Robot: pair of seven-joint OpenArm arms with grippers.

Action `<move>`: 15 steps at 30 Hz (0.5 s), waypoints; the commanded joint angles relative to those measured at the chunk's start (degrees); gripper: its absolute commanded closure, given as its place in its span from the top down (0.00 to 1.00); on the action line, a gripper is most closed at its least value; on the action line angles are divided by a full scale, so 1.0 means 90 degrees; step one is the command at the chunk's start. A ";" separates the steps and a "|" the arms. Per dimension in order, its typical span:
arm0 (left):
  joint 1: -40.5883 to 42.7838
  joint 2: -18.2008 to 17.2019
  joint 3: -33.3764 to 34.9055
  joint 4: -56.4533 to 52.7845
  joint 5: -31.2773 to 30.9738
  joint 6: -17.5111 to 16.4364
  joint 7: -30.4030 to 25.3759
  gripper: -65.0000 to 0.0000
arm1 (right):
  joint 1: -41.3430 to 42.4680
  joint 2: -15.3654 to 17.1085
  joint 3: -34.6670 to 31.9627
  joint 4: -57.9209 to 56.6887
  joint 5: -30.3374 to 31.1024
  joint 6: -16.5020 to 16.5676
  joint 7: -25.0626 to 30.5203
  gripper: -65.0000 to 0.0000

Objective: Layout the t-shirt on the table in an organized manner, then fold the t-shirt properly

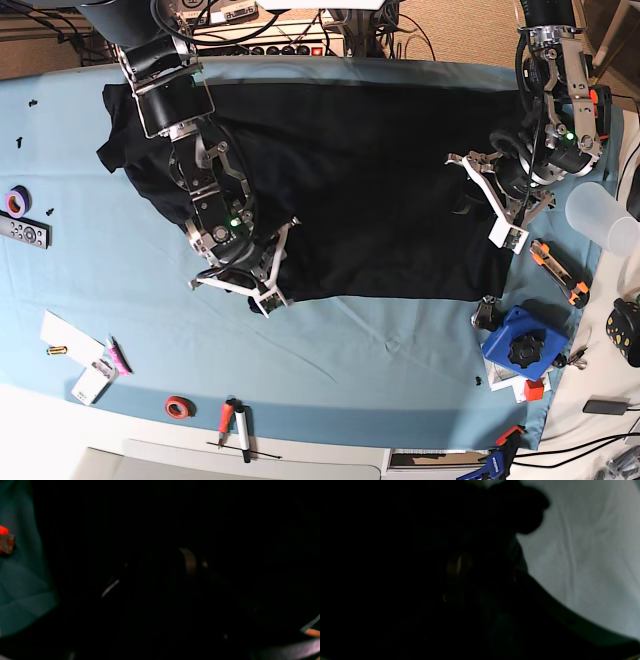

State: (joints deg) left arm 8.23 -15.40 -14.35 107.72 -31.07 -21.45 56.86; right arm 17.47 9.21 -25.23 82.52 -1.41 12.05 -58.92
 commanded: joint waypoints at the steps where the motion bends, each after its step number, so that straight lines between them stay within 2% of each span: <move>1: -0.0066 -0.0051 -0.0032 0.0097 -0.0073 -0.0027 -0.0155 0.40 | 0.0175 -0.0002 0.0024 0.0073 0.0007 0.0075 0.0175 0.32; 5: -0.0068 -0.0051 -0.0032 0.0097 -0.0075 -0.0029 -0.0158 0.40 | 0.0192 -0.0024 0.0017 0.0068 0.0075 0.0415 0.0228 0.32; 9: -0.0068 -0.0051 -0.0032 0.0097 -0.0075 -0.0027 -0.0160 0.40 | 0.0192 -0.0095 0.0017 0.0068 0.0508 0.0823 0.0236 0.32; 10: -0.0068 -0.0051 -0.0032 0.0097 -0.0075 -0.0029 -0.0160 0.40 | 0.0192 -0.0100 0.0017 0.0068 0.0583 0.0886 0.0236 0.29; 13: -0.0068 -0.0051 -0.0032 0.0097 -0.0073 -0.0027 -0.0160 0.40 | 0.0192 -0.0126 0.0017 0.0068 0.0629 0.0886 0.0214 0.04; 14: -0.0068 -0.0051 -0.0032 0.0097 -0.0073 -0.0027 -0.0160 0.40 | 0.0189 -0.0124 0.0017 0.0068 0.0622 0.0886 0.0202 0.00; 15: -0.0068 -0.0051 -0.0032 0.0097 -0.0073 -0.0027 -0.0160 0.40 | 0.0192 -0.0126 0.0017 0.0068 0.0551 0.0886 0.0155 0.00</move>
State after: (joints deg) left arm 8.23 -15.40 -14.37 107.72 -31.07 -21.45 56.84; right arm 17.63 8.10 -25.26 82.32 3.70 20.38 -58.08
